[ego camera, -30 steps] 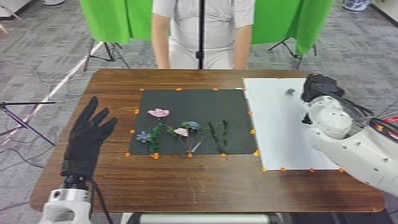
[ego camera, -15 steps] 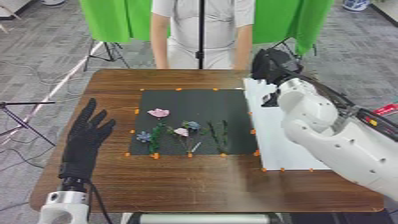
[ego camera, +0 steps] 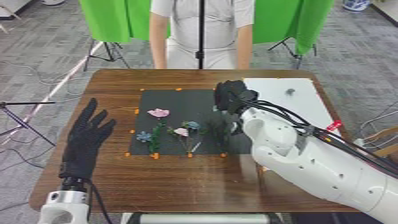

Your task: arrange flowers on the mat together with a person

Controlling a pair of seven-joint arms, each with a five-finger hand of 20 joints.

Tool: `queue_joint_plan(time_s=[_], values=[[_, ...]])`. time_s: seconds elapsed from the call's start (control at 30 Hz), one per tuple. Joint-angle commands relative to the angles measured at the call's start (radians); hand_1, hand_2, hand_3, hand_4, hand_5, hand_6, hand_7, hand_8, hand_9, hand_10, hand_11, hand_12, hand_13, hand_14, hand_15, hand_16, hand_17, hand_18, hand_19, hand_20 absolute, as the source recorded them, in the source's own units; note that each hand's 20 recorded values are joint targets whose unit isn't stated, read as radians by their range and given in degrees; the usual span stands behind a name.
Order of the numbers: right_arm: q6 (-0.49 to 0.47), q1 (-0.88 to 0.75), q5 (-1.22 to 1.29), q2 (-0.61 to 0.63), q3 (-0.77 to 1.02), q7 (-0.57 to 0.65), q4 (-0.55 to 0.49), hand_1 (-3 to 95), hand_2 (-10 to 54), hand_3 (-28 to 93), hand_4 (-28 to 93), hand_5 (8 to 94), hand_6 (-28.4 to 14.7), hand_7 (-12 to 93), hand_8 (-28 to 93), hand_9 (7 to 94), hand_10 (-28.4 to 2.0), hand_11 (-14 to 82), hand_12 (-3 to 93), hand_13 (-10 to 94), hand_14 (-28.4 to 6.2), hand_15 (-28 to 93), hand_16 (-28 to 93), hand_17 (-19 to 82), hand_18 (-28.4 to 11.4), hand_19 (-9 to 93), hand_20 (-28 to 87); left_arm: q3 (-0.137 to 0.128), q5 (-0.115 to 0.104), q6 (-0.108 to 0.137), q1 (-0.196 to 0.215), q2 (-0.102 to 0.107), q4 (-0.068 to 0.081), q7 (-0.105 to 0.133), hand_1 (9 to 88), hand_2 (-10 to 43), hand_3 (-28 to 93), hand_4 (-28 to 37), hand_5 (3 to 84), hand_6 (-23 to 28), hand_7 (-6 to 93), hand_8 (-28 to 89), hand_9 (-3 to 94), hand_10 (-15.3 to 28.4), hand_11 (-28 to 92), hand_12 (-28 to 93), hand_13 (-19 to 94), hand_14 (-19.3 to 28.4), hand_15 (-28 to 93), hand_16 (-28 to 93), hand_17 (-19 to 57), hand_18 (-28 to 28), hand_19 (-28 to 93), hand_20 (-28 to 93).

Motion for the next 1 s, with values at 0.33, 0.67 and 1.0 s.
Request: queue_joint_plan(time_s=[0.33, 0.67, 1.0], values=[[-0.099, -0.038, -0.104, -0.015, -0.015, -0.039, -0.010, 54.8, -9.5, 64, -28, 70.8, 6.2, 25, -4, 79.8, -6.5, 10.3, 35.6, 66, -3.4, 46, 29, 21, -14.9, 66, 32, -0.004, 0.008, -0.021, -0.002, -0.007, 0.004, -0.040, 23.1, 3.4, 77, -27.1, 23.6, -3.3, 12.8, -10, 26.0, 10.9, 7, 14, 23, 18.1, 20, 0, -9.8, 28.3, 48, -3], [-0.150, -0.055, -0.144, -0.012, 0.009, -0.042, -0.032, 45.5, -9.5, 68, -28, 66.0, 5.9, 22, -6, 70.5, -9.2, 28.2, 20.6, 63, -6.3, 53, 17, 19, -16.4, 64, 35, -0.009, 0.007, -0.016, 0.012, -0.008, -0.001, -0.042, 23.4, 3.3, 77, -26.6, 23.5, -3.1, 13.0, -10, 26.0, 10.9, 7, 13, 23, 18.2, 21, 0, -9.7, 28.2, 48, -3], [-0.170, -0.041, -0.135, 0.014, 0.038, -0.041, -0.075, 39.7, -9.5, 71, -27, 62.0, 5.1, 20, -14, 67.1, -10.3, 30.2, 18.6, 60, -7.5, 55, 17, 18, -19.2, 63, 36, -0.005, 0.001, -0.002, 0.019, 0.001, -0.003, -0.031, 23.8, 3.2, 77, -26.0, 23.5, -3.0, 13.1, -10, 26.0, 11.0, 7, 13, 23, 18.1, 21, 0, -9.7, 28.2, 48, -3]])
